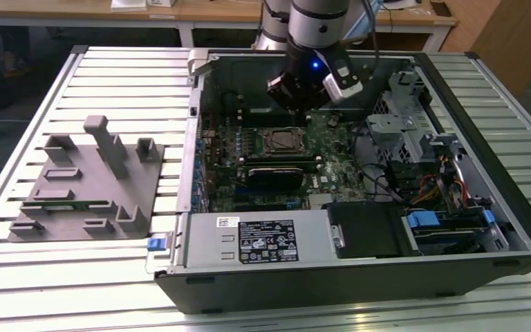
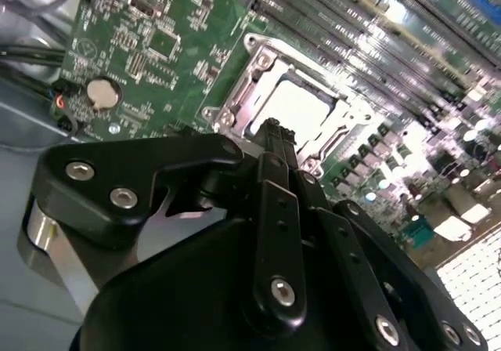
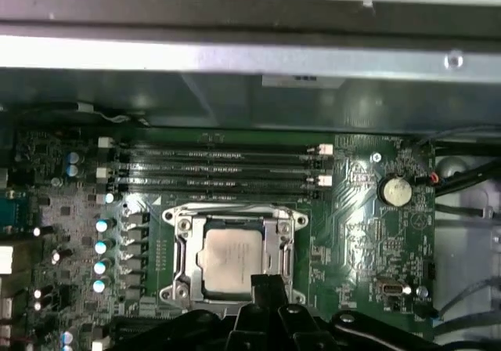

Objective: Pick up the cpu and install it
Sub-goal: 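Install the second cpu locking lever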

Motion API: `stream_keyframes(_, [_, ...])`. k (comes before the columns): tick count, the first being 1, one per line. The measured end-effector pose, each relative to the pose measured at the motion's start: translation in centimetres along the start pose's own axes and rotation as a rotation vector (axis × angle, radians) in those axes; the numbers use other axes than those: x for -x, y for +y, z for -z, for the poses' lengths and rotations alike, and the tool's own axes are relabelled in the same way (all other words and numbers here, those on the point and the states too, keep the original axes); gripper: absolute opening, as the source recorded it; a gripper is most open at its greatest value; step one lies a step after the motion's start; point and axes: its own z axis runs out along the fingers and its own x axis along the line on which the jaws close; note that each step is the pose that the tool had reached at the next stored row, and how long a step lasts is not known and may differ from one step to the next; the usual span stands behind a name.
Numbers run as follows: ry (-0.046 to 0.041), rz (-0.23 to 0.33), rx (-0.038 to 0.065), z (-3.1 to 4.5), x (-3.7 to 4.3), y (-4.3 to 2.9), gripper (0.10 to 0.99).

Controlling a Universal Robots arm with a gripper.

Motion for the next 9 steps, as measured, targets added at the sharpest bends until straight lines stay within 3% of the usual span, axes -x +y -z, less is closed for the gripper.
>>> stream_keyframes(6, [0.0009,0.000,0.000,0.02,-0.02,-1.59,0.106])
stream_keyframes(9, [0.0038,0.000,0.000,-0.44,-0.02,-1.80,0.106])
